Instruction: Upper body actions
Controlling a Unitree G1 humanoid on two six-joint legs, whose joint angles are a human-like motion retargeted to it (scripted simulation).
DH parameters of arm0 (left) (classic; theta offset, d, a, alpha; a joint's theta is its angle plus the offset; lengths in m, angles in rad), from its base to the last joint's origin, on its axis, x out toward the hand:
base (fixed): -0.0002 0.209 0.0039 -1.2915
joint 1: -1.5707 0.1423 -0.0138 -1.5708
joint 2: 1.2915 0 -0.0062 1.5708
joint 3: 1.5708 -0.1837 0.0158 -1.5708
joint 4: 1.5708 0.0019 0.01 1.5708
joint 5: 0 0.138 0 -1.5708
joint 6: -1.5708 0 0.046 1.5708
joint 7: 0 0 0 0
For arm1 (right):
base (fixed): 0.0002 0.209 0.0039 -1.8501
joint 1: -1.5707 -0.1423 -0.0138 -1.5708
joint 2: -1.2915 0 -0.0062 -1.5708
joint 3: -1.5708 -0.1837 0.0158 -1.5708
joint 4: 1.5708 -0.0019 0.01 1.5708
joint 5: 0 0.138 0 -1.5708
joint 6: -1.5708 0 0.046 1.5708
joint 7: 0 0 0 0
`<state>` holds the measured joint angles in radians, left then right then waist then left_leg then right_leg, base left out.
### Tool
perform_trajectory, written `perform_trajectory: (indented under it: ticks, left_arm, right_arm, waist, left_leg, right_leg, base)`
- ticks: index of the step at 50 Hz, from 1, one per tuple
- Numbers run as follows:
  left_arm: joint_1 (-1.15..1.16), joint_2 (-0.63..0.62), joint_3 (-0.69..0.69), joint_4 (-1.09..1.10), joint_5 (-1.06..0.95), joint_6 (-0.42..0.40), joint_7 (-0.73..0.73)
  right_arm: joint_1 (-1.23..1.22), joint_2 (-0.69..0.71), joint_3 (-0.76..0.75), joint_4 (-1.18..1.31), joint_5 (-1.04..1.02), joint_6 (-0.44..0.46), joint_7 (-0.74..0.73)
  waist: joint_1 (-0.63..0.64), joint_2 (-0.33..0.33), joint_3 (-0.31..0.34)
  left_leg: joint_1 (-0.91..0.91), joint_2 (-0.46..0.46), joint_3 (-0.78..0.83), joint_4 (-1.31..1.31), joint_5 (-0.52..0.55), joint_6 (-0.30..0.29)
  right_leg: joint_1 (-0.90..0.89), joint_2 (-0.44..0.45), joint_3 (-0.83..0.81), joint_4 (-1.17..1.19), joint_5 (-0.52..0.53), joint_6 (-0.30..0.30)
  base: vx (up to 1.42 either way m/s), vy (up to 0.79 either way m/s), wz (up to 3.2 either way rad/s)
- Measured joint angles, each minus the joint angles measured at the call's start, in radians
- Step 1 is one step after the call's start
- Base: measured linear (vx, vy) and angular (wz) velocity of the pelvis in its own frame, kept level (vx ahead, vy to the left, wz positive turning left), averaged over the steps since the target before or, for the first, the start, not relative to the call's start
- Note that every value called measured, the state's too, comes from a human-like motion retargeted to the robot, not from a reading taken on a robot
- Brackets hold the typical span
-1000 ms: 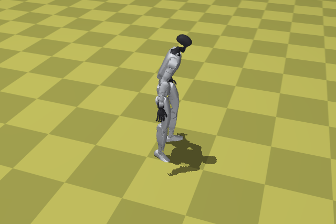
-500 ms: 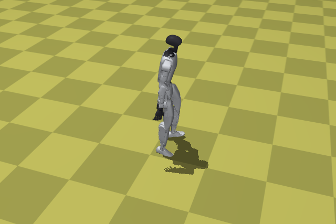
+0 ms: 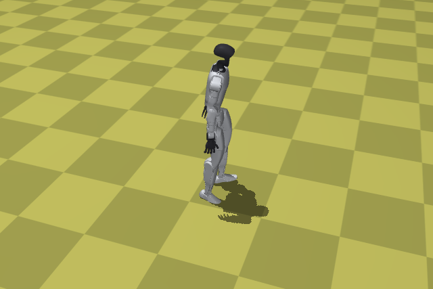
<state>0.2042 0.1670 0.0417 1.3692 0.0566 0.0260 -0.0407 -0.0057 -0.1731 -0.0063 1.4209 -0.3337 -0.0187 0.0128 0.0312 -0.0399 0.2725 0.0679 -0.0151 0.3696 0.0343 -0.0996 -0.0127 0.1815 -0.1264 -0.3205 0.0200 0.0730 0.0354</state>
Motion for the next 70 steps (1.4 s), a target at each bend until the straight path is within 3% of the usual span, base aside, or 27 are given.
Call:
perform_trajectory:
  ticks: [4,8,18,22,29,40,48,57,70]
  left_arm:
    - [-0.022,-0.021,0.035,-0.053,-0.021,-0.006,-0.045]
    - [-0.045,-0.022,0.031,-0.076,0.01,-0.022,-0.06]
    - [-0.101,-0.005,-0.002,-0.02,0.061,0.022,-0.094]
    - [-0.098,0.003,0.008,-0.006,0.056,0.031,-0.11]
    - [-0.088,-0.002,0.055,0.048,0.059,0.058,-0.075]
    - [-0.055,0.008,-0.011,0.048,0.17,0.02,0.011]
    - [-0.065,-0.022,0.02,0.056,0.072,0.042,-0.074]
    - [-0.086,-0.013,0.035,0.064,0.026,0.057,-0.105]
    - [-0.07,0.001,0.046,0.08,0.053,0.07,-0.099]
  right_arm:
    - [0.01,0.0,0.037,0.086,-0.086,0.043,-0.075]
    - [0.023,0.007,0.059,0.121,-0.112,0.028,-0.174]
    - [-0.015,0.019,0.054,0.054,-0.032,-0.027,-0.123]
    - [-0.015,0.021,0.074,0.021,-0.046,-0.037,-0.119]
    - [0.0,0.013,0.087,0.07,-0.117,-0.027,-0.131]
    - [-0.008,0.023,0.083,0.054,-0.095,-0.032,-0.105]
    - [0.01,0.02,0.057,0.016,-0.081,-0.069,-0.063]
    - [0.015,0.009,-0.143,-0.252,0.25,-0.088,0.017]
    - [-0.278,-0.092,-0.368,-0.952,0.479,-0.113,-0.236]
  waist:
    - [0.033,-0.01,-0.009]
    - [0.041,-0.013,-0.012]
    - [0.018,0.022,0.013]
    - [-0.01,-0.003,0.013]
    - [0.042,-0.029,-0.07]
    - [0.02,-0.031,-0.106]
    - [0.004,-0.026,-0.108]
    - [-0.004,-0.029,-0.121]
    - [-0.039,-0.02,-0.176]
  left_leg:
    - [0.009,-0.024,-0.002,-0.004,-0.021,0.016]
    - [0.019,-0.044,-0.017,-0.012,-0.037,0.033]
    - [0.038,-0.003,0.012,-0.029,-0.066,0.052]
    - [0.051,-0.025,0.001,-0.031,-0.07,0.058]
    - [0.039,-0.043,0.001,-0.03,-0.074,0.049]
    - [0.042,-0.023,-0.002,-0.034,-0.064,0.032]
    - [0.046,-0.006,-0.006,-0.032,-0.054,0.023]
    - [0.039,0.002,-0.012,-0.029,-0.047,0.017]
    - [0.032,0.011,-0.006,-0.027,-0.049,0.015]
  right_leg:
    - [0.001,-0.022,0.0,0.019,-0.004,0.02]
    - [-0.001,-0.037,0.005,0.055,-0.016,0.04]
    - [-0.129,-0.022,0.114,0.305,-0.008,0.085]
    - [-0.102,-0.013,0.179,0.204,-0.024,0.1]
    - [-0.07,-0.027,0.115,0.07,0.031,0.067]
    - [-0.05,-0.002,0.096,0.021,0.035,0.044]
    - [-0.039,0.015,0.095,0.013,0.028,0.034]
    - [-0.039,0.021,0.091,0.013,0.02,0.027]
    - [-0.056,0.028,0.105,0.017,0.023,0.024]
  base:
    - [0.17,0.18,-0.13]
    - [0.16,0.16,-0.04]
    - [0.05,0.12,-0.29]
    - [0.03,-0.01,0.12]
    - [0.12,-0.06,-0.01]
    - [0.01,-0.06,0.06]
    - [-0.01,-0.02,-0.01]
    - [-0.01,-0.02,0.01]
    - [0.0,0.0,0.0]
